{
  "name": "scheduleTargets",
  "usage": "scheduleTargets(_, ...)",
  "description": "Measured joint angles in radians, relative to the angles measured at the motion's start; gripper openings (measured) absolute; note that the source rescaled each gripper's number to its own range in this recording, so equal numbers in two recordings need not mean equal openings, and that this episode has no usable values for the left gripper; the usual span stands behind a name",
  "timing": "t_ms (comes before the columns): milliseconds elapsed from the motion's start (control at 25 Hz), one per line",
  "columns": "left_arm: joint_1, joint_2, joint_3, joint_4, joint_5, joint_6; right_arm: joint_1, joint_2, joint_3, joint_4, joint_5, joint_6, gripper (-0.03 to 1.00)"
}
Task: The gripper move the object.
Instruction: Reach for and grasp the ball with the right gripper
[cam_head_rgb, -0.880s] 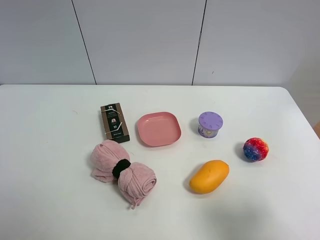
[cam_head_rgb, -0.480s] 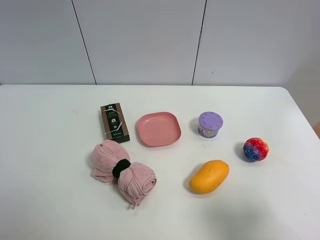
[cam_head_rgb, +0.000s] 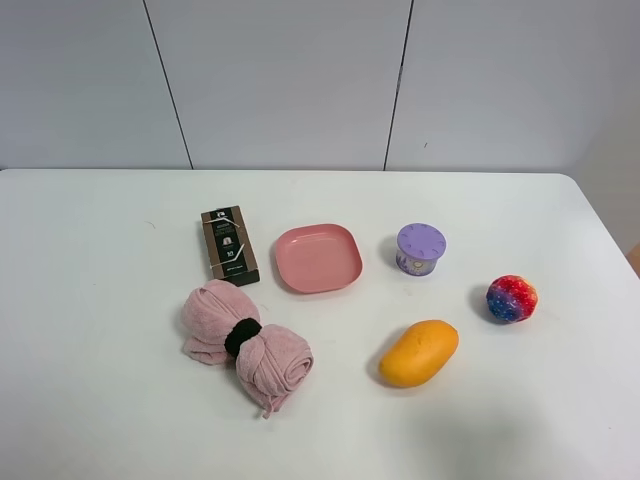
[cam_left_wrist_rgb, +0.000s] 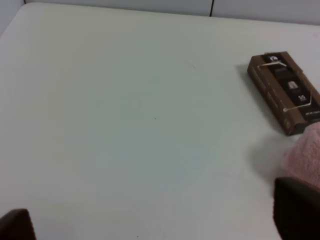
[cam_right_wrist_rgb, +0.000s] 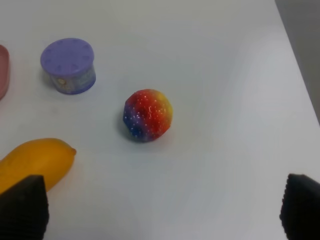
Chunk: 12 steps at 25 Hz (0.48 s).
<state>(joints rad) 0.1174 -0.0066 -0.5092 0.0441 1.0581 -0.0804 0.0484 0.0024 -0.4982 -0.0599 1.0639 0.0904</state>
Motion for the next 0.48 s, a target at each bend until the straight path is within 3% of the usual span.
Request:
scheduleTargets(200,0.0,0.0,0.0,0.0,0.0,0.0,0.0,0.157,-0.051,-0.008,0.001,0.007,1.0)
scheduleTargets(480,0.0,0.0,0.0,0.0,0.0,0.0,0.0,0.559,-0.261,-0.008,-0.015,0.039,1.0)
